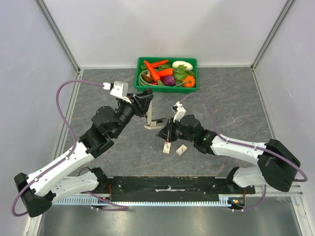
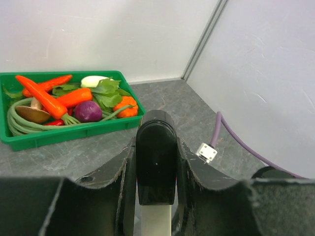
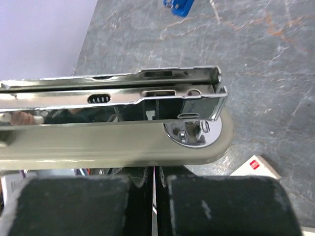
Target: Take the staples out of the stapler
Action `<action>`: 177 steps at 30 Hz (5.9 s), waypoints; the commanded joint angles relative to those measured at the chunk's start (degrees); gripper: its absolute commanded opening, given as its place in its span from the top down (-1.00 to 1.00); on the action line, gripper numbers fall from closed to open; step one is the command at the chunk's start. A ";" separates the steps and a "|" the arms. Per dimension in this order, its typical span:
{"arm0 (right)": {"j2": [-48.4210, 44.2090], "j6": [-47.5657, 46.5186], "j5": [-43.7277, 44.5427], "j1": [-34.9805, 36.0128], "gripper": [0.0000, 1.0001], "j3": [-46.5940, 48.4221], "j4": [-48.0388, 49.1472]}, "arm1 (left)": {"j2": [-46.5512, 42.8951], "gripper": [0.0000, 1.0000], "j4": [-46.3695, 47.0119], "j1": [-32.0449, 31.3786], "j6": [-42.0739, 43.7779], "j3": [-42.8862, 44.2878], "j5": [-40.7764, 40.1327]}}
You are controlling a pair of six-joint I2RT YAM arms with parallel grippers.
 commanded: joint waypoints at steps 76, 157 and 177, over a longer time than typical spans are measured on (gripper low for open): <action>-16.95 -18.26 15.41 -0.12 0.32 5.98 -21.78 | 50.17 -0.54 -23.93 28.45 3.81 26.96 5.79; 30.69 -16.86 29.12 -1.87 0.28 28.75 -36.20 | -3.89 -0.40 -20.16 6.83 -6.65 -12.41 25.04; 27.71 -16.59 29.56 -1.61 0.54 28.58 -37.16 | -3.36 -0.40 -20.16 6.83 -6.56 -12.59 24.77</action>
